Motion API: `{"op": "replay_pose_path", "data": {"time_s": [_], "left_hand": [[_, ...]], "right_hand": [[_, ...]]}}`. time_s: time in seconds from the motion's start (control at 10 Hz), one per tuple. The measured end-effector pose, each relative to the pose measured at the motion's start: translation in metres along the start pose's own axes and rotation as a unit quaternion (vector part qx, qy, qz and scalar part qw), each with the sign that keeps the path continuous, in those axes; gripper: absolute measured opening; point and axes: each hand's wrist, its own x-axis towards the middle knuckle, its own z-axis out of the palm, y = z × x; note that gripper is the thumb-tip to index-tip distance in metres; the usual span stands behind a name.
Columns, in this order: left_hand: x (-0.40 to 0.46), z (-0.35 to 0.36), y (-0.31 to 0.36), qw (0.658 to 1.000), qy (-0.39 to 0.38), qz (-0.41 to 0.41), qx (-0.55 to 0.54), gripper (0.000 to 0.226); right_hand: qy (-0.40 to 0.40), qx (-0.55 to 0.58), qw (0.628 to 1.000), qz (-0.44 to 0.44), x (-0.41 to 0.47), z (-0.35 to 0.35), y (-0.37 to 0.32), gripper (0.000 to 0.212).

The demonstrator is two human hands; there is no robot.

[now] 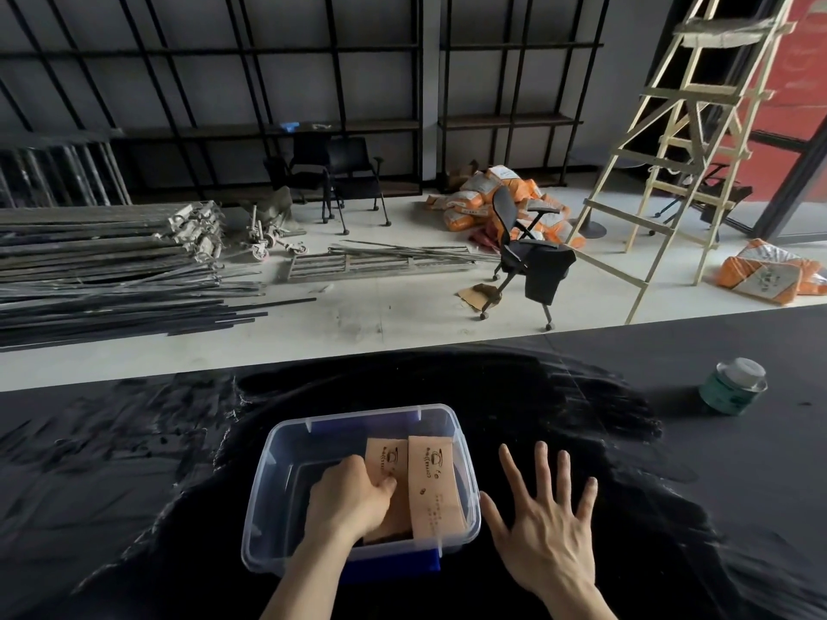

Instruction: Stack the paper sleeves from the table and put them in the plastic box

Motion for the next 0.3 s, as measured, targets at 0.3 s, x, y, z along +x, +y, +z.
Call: {"op": "replay_pose_path", "data": {"time_s": [0.3], "left_hand": [[0.0003,-0.0051,-0.0054,1.0,-0.013,0.022,-0.01,0.056]], "right_hand": [[-0.009,-0.005,1.0,0.004,0.0002,0.0006,-0.0007,0.088]]}}
